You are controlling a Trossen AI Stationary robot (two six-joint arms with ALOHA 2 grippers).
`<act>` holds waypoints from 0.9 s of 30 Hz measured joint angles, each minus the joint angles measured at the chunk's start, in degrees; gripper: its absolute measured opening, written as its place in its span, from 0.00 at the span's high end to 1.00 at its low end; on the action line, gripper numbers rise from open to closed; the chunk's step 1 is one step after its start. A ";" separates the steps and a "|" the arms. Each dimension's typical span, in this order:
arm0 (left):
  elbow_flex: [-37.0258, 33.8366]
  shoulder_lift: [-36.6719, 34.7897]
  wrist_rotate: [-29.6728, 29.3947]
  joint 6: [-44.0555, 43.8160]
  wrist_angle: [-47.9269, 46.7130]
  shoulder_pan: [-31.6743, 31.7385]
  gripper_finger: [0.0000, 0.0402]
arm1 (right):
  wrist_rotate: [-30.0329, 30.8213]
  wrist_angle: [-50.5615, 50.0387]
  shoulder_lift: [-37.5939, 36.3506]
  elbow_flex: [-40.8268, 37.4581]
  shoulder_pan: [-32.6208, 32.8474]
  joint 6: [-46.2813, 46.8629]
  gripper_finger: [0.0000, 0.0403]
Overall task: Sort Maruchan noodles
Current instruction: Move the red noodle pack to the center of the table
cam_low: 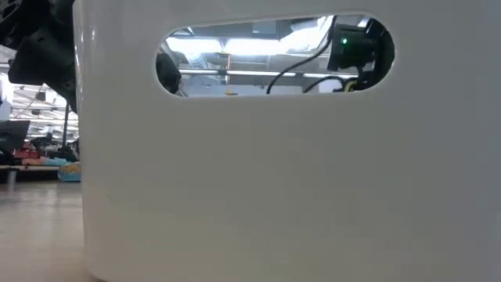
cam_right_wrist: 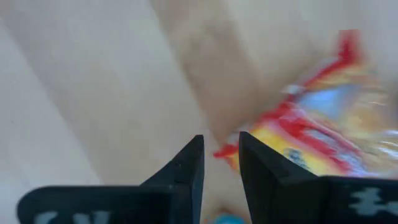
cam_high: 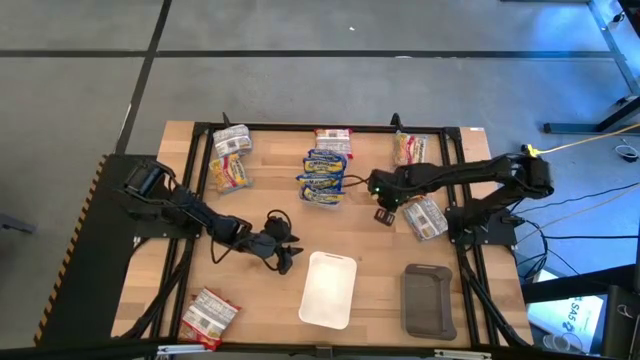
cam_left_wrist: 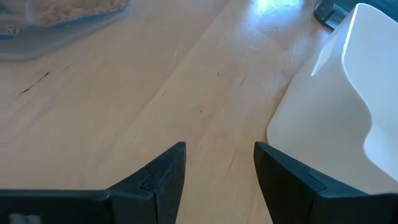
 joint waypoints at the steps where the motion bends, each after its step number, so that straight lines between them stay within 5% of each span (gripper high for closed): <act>1: 0.00 0.00 0.00 0.00 0.00 0.00 0.54 | 1.89 -0.89 -0.69 0.21 -0.24 0.10 0.81; 6: 0.00 -0.02 0.01 -0.02 0.00 0.00 0.54 | 7.79 -5.15 -1.96 -0.17 -6.49 0.09 0.81; 13: -0.02 -0.03 0.04 -0.04 0.00 0.00 0.54 | 3.54 1.51 -1.09 -6.23 -13.04 -2.22 0.81; 27: -0.02 -0.04 0.04 -0.07 0.06 0.00 0.54 | -4.95 9.80 -0.89 -7.27 4.83 5.77 0.81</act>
